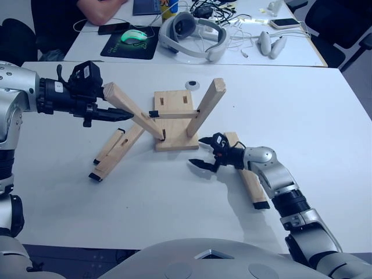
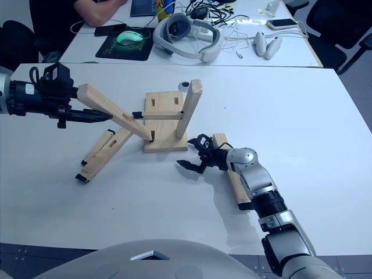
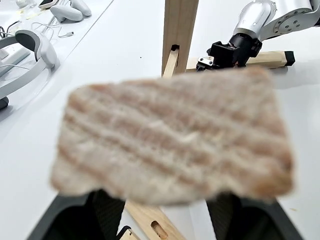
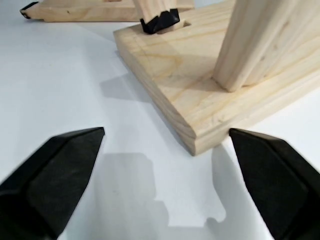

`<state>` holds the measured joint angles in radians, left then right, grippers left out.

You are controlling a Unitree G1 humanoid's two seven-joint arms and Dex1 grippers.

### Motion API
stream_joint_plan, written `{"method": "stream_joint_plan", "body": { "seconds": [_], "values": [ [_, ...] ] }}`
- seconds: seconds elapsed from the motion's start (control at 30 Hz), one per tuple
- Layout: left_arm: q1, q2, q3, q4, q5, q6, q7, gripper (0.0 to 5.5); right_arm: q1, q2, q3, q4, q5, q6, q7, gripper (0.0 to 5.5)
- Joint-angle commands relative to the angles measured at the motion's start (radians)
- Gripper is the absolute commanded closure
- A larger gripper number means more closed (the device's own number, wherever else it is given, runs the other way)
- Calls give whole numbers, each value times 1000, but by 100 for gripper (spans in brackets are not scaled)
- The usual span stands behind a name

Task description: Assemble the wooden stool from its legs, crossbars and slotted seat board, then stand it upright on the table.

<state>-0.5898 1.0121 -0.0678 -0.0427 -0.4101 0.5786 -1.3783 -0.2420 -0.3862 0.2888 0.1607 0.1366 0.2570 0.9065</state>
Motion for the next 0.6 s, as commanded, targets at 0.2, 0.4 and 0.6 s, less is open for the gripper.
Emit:
{"method": "stream_joint_plan", "body": {
  "seconds": [0.2, 0.4, 0.6],
  "values": [
    [38, 21, 8, 41, 29, -58, -13, 346, 0, -14, 5, -14, -6, 17, 14, 87],
    [10, -25, -31, 113, 58, -113, -17, 346, -19, -15, 5, 8, -3, 11, 32, 87],
    [-56, -55, -78, 211, 103, -175, -62, 346, -19, -23, 4, -5, -2, 17, 36, 87]
  ]
}}
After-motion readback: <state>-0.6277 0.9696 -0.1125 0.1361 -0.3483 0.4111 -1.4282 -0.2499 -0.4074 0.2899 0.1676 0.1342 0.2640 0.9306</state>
